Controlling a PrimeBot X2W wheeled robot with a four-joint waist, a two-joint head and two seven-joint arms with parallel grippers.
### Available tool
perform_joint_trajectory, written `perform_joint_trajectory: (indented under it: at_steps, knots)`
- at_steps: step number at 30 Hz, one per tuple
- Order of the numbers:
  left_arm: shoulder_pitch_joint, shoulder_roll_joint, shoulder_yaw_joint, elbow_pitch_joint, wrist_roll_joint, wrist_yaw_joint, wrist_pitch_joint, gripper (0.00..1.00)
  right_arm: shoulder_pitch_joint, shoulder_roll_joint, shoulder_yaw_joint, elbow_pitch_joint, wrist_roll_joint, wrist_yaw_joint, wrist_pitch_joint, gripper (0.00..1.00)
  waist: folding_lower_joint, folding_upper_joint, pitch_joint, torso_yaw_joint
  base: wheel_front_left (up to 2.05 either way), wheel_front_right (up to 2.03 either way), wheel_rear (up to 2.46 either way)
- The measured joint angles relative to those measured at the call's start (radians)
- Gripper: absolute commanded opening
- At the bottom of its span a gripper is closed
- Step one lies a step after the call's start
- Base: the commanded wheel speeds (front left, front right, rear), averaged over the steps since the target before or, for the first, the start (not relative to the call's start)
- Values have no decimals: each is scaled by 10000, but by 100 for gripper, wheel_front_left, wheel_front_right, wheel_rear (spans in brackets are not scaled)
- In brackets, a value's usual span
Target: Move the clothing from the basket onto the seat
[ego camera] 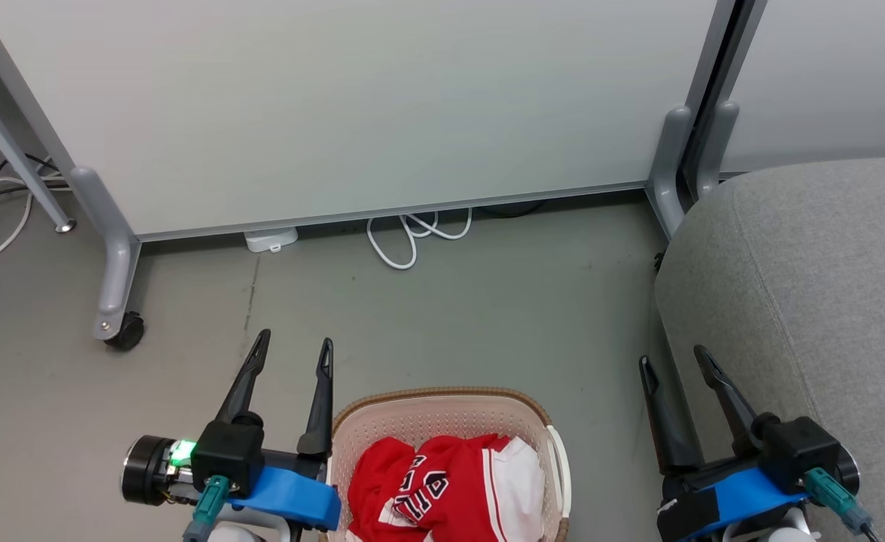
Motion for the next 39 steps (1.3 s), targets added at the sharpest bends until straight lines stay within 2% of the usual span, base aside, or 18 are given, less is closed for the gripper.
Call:
perform_joint_trajectory:
  at_steps: [10, 21, 26, 39]
  knots:
    - [-1016, 48, -489, 472, 242, -257, -13, 100, -551, -6, -73, -146, 75, 0, -2, 100, 0, 0, 701, -181, 0, 0, 0]
    - [-2947, 522, -1749, 1998, 353, -441, -13, 100, -1417, -8, -215, -374, 75, 0, -2, 100, 1, -1, 2154, -667, 0, 0, 0]
    - [-3762, 809, -2752, 2915, 290, -470, -13, 100, -1831, -10, -226, -477, 75, 0, -4, 100, 2, -1, 2880, -960, 0, 0, 0]
    - [-5626, 1415, -5674, 5528, -750, -477, -13, 100, -2790, -13, -263, -771, 71, 0, -2, 100, 1, 0, 4724, -1503, 0, 0, 0]
